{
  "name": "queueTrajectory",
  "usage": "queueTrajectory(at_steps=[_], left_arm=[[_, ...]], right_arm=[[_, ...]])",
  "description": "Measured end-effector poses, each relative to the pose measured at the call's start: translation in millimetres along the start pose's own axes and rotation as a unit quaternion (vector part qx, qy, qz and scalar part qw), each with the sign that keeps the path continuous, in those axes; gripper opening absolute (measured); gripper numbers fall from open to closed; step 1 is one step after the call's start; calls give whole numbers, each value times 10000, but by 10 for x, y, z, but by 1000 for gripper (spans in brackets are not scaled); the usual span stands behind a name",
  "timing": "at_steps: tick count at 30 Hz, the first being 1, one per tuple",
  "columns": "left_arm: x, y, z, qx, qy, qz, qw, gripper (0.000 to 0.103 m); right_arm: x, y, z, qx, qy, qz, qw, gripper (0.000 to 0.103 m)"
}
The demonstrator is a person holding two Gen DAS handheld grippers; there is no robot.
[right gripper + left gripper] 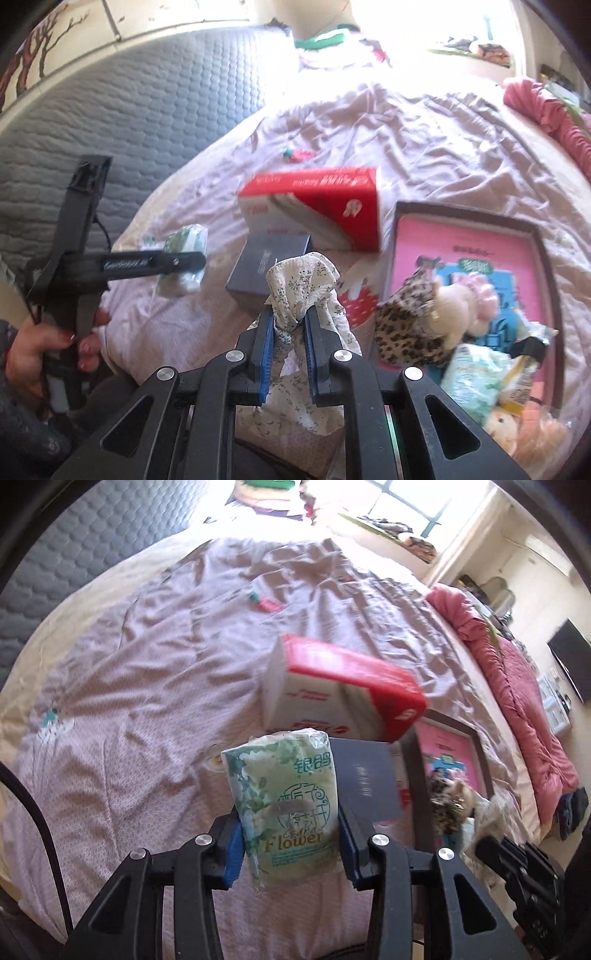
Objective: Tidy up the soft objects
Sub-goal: 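Lift the scrunchie and Flower pack and carry them over the tray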
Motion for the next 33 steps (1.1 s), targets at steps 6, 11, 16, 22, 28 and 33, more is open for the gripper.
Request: queueTrajectory(at_steps=[6, 11, 16, 22, 28, 33], left_arm=[[-277, 111, -483, 525, 4, -175, 9985, 43], [-424, 225, -870, 870, 9, -268, 9958, 43], [-484, 292, -1132, 1117, -23, -309, 9933, 43], [-498, 378, -1341, 1332, -73, -308, 9906, 43], [-478, 440, -1562, 1533, -87, -274, 9878, 43], [-442, 480, -1748, 1699, -55, -220, 9852, 43]], right_arm=[[-339, -9, -91, 178, 101, -340, 9992, 15], [-685, 44, -206, 359, 167, -666, 9970, 15], [-957, 82, -329, 518, 216, -914, 9942, 15], [-1193, 157, -497, 694, 312, -1130, 9907, 15], [-1368, 232, -724, 903, 402, -1281, 9868, 15], [-1527, 306, -917, 1091, 527, -1432, 9823, 15]])
Point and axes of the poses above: each gripper's, at about its wrist camera, not at the fingertips, and x roughly the way its jaws point, z to its left, y to its underside, the point moved 10 cm from there along x, roughly the way its jaws point, and after that the axes turned 15 degrees about z, right-handed, at the moved point
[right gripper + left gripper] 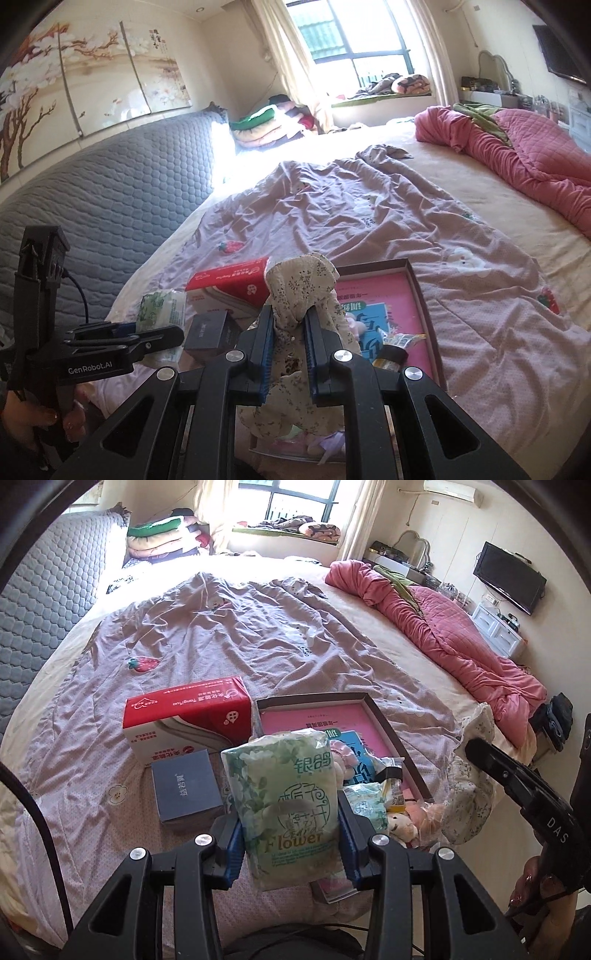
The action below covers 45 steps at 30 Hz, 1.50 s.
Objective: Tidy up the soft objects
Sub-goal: 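Lift the scrunchie and Flower pack and carry them over the tray, then lower the scrunchie and Flower pack into the tray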
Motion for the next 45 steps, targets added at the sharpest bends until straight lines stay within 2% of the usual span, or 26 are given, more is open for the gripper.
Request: queueTrajectory(at_steps=[9, 15, 24, 36, 45], left_arm=[[157, -15, -282, 263, 103, 171, 9995, 43], [344, 28, -401, 398, 124, 376, 9984, 43], [601, 74, -496, 535, 101, 622, 9966, 43], [1046, 147, -469, 524, 76, 1038, 9932, 43], [1169, 142, -473, 505, 118, 1137, 9922, 43]], right_arm=[[-181, -17, -332, 253, 240, -173, 9992, 15], [-163, 21, -446, 323, 315, -135, 9989, 16], [38, 113, -489, 339, 329, 38, 9989, 16], [562, 399, -673, 480, 453, 607, 9960, 16], [585, 372, -764, 582, 502, 589, 9953, 16]])
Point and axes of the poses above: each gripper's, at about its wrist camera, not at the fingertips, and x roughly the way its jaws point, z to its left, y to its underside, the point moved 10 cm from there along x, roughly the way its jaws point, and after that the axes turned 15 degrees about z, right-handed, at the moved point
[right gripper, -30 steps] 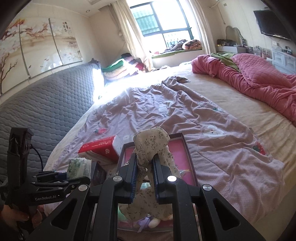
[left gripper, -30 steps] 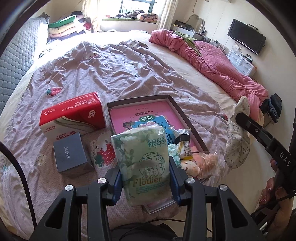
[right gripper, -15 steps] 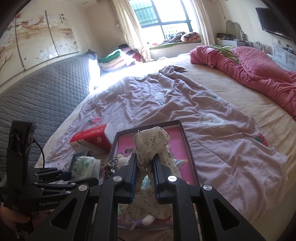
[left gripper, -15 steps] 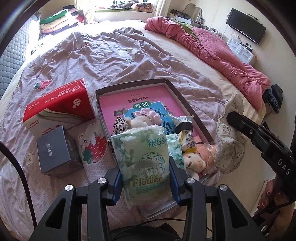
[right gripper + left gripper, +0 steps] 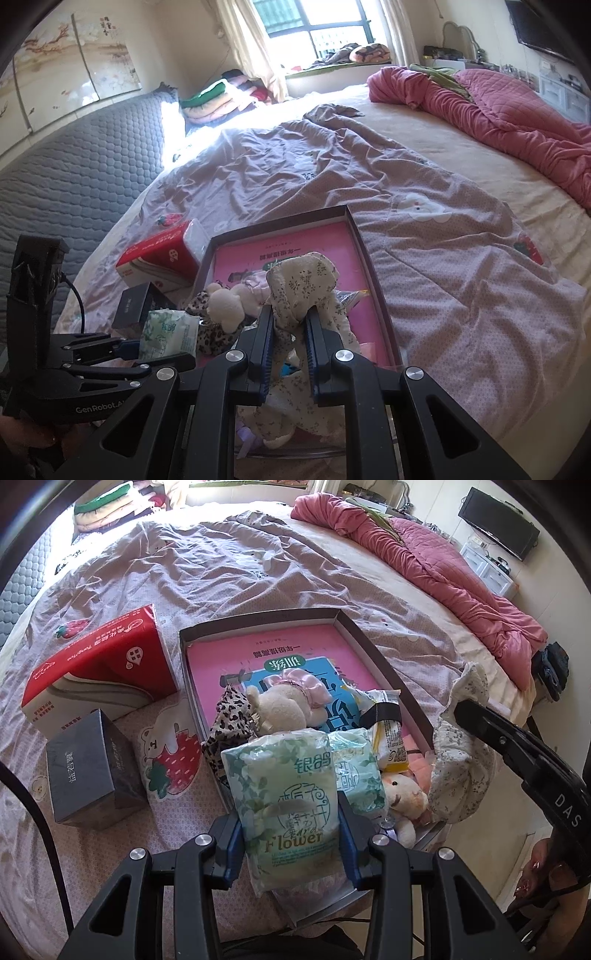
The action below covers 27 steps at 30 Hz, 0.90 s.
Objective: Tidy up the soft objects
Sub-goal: 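Lower the scrunchie and Flower pack into the tray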
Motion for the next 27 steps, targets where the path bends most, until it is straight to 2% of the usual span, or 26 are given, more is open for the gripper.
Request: queueTrajectory(at_steps=[8, 14, 27], left_arm=[[34, -48, -72, 91, 40, 6, 10000, 43], [104, -87, -105, 138, 45, 70, 9999, 43], [215, -87, -82, 140, 151, 135, 9997, 43]], right_arm=[[-51, -74, 35, -33, -24, -49, 10000, 17], [155, -59, 25, -20, 21, 219, 9998, 17], [501, 9, 133, -209, 118, 524, 9983, 18]])
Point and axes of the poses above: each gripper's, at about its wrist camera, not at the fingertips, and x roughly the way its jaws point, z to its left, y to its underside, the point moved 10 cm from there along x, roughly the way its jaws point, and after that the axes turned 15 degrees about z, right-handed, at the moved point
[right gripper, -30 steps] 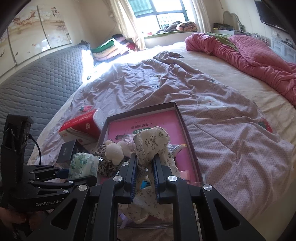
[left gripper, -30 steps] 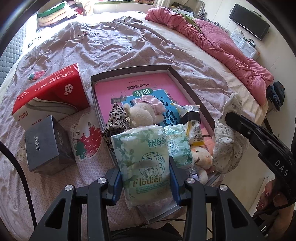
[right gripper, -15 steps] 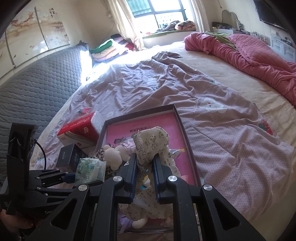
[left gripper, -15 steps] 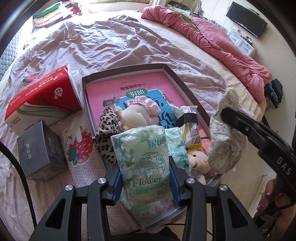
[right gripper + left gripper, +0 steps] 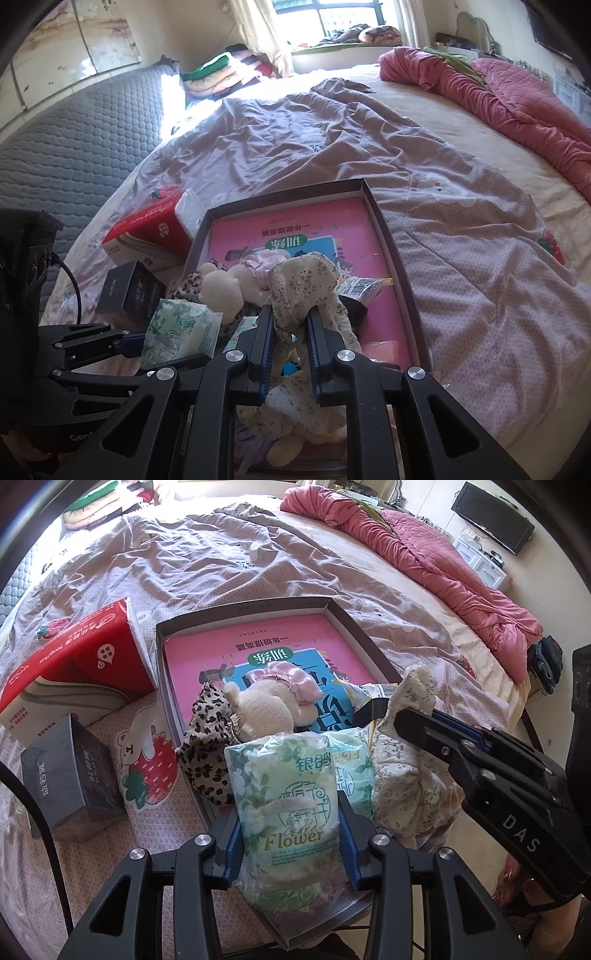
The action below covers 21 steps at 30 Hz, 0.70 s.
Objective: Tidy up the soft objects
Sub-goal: 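Lower the scrunchie and Flower pack into the tray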
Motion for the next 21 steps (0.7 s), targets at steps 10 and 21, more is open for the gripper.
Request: queueTrajectory(at_steps=[10, 21], left_arm=[[78, -16, 6, -15, 81, 46, 10000, 43], [124, -81, 33, -109, 216, 72, 9997, 44]], right_arm=[[74, -26, -158, 342, 118, -36, 9993, 19], [154, -100, -211, 479, 77, -17, 9988, 26]])
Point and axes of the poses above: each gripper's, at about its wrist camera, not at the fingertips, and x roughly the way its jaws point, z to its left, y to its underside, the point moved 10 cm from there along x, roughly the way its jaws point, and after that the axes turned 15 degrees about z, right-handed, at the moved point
